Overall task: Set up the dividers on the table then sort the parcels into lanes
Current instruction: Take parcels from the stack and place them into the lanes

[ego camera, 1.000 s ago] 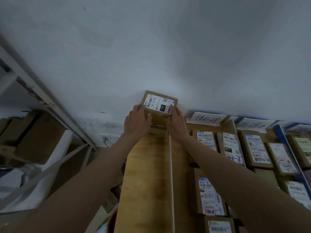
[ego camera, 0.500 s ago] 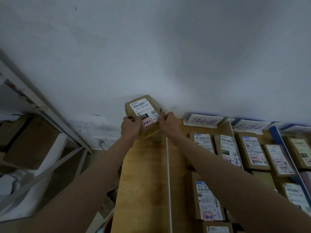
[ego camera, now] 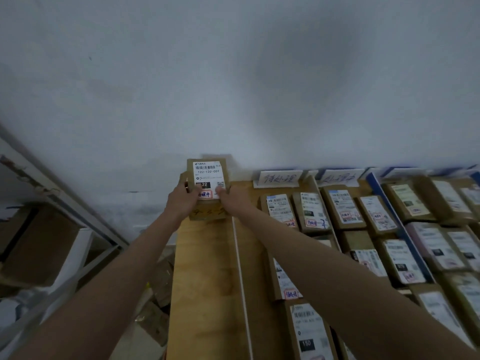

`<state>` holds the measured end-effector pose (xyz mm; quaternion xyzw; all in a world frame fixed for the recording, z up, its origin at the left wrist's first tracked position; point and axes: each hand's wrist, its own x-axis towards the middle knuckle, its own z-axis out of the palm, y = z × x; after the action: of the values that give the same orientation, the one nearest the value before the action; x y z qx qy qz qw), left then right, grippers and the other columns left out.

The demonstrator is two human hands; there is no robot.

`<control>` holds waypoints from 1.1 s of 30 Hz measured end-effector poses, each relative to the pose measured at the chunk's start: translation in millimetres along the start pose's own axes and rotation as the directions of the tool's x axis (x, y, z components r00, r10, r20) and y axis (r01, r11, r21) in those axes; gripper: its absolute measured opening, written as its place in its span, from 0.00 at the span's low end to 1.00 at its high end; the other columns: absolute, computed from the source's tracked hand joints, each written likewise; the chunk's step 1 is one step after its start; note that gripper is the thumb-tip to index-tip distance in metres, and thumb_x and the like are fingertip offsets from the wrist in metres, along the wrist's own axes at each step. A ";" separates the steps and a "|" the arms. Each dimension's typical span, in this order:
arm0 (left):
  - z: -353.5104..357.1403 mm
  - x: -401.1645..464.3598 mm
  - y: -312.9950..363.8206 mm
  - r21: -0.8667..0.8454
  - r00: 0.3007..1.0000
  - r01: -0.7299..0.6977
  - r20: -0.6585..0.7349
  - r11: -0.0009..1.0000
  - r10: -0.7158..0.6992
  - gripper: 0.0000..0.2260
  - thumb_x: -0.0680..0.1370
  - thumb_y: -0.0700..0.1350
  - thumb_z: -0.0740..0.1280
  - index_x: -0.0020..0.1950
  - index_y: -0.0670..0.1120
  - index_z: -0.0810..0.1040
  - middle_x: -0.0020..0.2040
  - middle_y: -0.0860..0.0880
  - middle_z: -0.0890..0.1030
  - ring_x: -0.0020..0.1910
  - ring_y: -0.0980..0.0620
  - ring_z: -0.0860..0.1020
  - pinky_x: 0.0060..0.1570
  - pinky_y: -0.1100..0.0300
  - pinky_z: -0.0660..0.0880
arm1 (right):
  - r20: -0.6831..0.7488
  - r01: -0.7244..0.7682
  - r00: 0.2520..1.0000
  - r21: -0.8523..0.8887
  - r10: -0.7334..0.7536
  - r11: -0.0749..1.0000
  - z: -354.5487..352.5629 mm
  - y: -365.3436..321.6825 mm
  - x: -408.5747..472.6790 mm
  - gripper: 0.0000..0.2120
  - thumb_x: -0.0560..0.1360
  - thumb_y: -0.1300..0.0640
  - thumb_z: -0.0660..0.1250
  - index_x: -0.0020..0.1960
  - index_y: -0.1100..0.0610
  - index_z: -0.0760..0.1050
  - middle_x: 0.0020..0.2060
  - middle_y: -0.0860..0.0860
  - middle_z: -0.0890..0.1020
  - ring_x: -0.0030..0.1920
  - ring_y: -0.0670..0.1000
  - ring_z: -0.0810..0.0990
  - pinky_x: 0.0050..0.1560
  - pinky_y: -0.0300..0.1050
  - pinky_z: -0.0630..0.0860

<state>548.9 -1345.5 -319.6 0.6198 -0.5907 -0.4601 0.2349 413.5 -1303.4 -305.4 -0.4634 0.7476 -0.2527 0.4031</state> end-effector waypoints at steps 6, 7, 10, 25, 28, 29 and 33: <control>-2.9 -56.0 19.5 0.255 0.989 -0.138 0.089 0.957 0.119 0.22 0.85 0.55 0.50 0.66 0.43 0.75 0.56 0.45 0.76 0.56 0.42 0.75 0.51 0.56 0.67 | -0.059 -0.046 0.997 -0.016 0.045 0.999 -48.4 8.0 -63.4 0.19 0.84 0.51 0.56 0.61 0.65 0.75 0.56 0.60 0.81 0.51 0.55 0.79 0.57 0.50 0.77; -2.2 -64.1 19.3 0.321 0.985 -0.166 0.089 0.932 0.145 0.22 0.85 0.55 0.50 0.65 0.43 0.76 0.57 0.43 0.78 0.55 0.41 0.75 0.51 0.54 0.68 | -0.067 -0.048 0.997 0.002 0.048 0.999 -54.7 13.6 -73.7 0.19 0.84 0.52 0.56 0.61 0.65 0.75 0.57 0.60 0.81 0.53 0.56 0.80 0.59 0.51 0.77; 0.3 -88.3 13.7 0.500 0.959 -0.284 0.130 0.818 0.253 0.26 0.83 0.58 0.48 0.65 0.42 0.75 0.63 0.39 0.78 0.59 0.39 0.75 0.56 0.48 0.73 | -0.093 -0.073 0.993 0.042 0.076 0.996 -73.3 30.2 -107.1 0.19 0.83 0.51 0.56 0.63 0.64 0.75 0.59 0.59 0.80 0.57 0.58 0.79 0.62 0.55 0.76; 119.5 -243.8 40.2 0.793 0.857 -0.460 0.280 0.399 0.432 0.23 0.83 0.56 0.51 0.73 0.46 0.68 0.72 0.46 0.70 0.71 0.45 0.68 0.71 0.49 0.62 | -0.220 -0.173 0.954 0.151 0.204 0.973 -174.2 178.9 -250.1 0.22 0.83 0.48 0.55 0.64 0.63 0.75 0.56 0.58 0.80 0.55 0.57 0.80 0.60 0.55 0.77; 146.7 -275.7 40.1 0.797 0.862 -0.452 0.274 0.401 0.427 0.23 0.83 0.57 0.49 0.73 0.47 0.68 0.72 0.46 0.71 0.71 0.45 0.68 0.70 0.49 0.63 | -0.248 -0.172 0.946 0.167 0.210 0.971 -201.6 212.0 -279.6 0.21 0.83 0.48 0.56 0.67 0.61 0.73 0.56 0.55 0.79 0.55 0.54 0.78 0.60 0.52 0.76; 155.8 -288.0 39.8 0.798 0.865 -0.447 0.270 0.405 0.422 0.23 0.83 0.57 0.49 0.73 0.47 0.68 0.72 0.46 0.71 0.71 0.45 0.68 0.70 0.49 0.62 | -0.258 -0.172 0.943 0.158 0.209 0.972 -211.5 224.1 -288.2 0.21 0.83 0.47 0.56 0.66 0.61 0.73 0.56 0.55 0.79 0.55 0.54 0.78 0.60 0.52 0.76; 195.1 -340.9 40.0 0.807 0.884 -0.403 0.220 0.432 0.413 0.24 0.83 0.57 0.47 0.74 0.47 0.68 0.72 0.46 0.70 0.70 0.44 0.69 0.70 0.48 0.62 | -0.270 -0.164 0.942 0.155 0.202 0.974 -247.6 273.6 -324.0 0.22 0.82 0.46 0.57 0.64 0.62 0.75 0.56 0.57 0.81 0.55 0.56 0.80 0.59 0.54 0.78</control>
<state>404.2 -980.5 -277.3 0.4962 -0.8666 -0.0489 0.0182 151.9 -890.6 -256.1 -0.3234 0.8194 -0.3262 0.3430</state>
